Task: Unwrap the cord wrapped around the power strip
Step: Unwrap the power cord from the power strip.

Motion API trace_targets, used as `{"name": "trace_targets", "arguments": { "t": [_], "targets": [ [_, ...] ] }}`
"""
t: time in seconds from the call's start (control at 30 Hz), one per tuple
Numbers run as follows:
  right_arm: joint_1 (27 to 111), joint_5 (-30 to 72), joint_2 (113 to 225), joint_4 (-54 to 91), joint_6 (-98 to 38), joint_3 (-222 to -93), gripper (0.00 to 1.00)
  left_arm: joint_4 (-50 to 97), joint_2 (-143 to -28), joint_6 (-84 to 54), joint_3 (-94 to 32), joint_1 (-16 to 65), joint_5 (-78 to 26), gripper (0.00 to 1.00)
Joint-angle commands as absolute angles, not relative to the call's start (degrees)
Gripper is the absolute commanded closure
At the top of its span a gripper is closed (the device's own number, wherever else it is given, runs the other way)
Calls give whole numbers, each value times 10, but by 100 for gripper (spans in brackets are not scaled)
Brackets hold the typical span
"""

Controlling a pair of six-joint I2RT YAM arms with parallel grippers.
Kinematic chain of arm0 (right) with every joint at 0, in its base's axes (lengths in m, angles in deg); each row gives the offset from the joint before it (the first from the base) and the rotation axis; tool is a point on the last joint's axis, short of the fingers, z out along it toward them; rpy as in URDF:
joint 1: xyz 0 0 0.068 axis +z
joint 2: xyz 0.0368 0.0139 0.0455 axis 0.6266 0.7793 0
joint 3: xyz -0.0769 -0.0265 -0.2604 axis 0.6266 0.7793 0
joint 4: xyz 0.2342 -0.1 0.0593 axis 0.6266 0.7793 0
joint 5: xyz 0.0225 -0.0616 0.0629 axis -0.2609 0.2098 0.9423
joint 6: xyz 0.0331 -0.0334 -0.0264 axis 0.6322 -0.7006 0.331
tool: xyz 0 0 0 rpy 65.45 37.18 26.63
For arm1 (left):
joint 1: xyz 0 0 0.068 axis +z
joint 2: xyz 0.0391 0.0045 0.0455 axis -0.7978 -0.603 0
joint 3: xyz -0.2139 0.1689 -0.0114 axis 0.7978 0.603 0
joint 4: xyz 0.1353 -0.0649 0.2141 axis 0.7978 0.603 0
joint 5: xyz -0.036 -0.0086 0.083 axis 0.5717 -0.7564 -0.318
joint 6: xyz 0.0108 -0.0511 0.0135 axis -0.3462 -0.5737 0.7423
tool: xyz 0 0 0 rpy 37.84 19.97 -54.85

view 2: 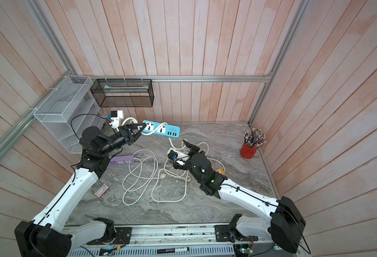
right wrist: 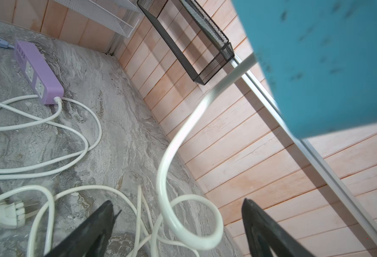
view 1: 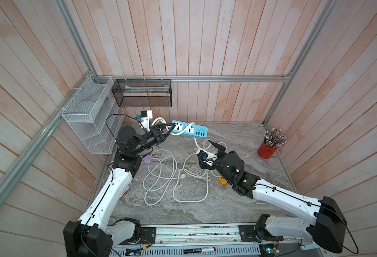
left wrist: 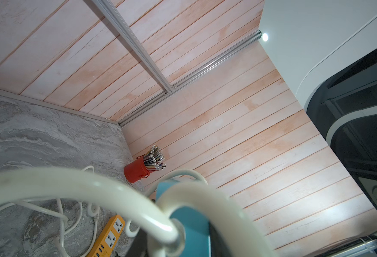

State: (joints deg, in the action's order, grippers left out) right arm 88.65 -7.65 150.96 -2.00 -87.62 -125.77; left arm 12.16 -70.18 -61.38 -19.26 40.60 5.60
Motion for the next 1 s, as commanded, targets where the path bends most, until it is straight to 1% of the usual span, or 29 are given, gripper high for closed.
{"name": "trace_targets", "arguments": {
  "t": [0.0, 0.03, 0.07, 0.1, 0.13, 0.17, 0.27, 0.37, 0.53, 0.63, 0.8, 0.97],
  "targets": [
    [869, -58, 1531, -54, -874, -1276, 23, 83, -677, -621, -195, 408, 65, 100],
    [866, -56, 1537, -58, -874, -1279, 32, 85, -675, -620, -197, 408, 67, 100],
    [865, -56, 1541, -59, -873, -1281, 46, 88, -674, -619, -199, 408, 66, 100],
    [865, -56, 1542, -60, -869, -1285, 70, 89, -673, -618, -199, 408, 66, 100],
    [865, -58, 1541, -57, -865, -1287, 92, 91, -672, -618, -199, 408, 66, 100],
    [865, -58, 1537, -56, -859, -1289, 100, 91, -671, -618, -198, 408, 65, 100],
    [860, -39, 1514, -44, -830, -1285, 100, 85, -673, -621, -192, 409, 62, 100],
    [829, -7, 1495, -12, -777, -1286, 100, 64, -675, -634, -189, 409, 64, 100],
    [708, 82, 1495, -2, -632, -1298, 100, 62, -670, -634, -191, 408, 73, 100],
    [657, 120, 1509, -3, -570, -1331, 100, 71, -665, -629, -182, 407, 79, 100],
    [621, 180, 1500, -26, -487, -1399, 100, 84, -670, -616, -146, 399, 75, 100],
    [620, 299, 1449, -12, -447, -1438, 100, 57, -686, -608, -103, 398, 50, 100]
  ]
}}
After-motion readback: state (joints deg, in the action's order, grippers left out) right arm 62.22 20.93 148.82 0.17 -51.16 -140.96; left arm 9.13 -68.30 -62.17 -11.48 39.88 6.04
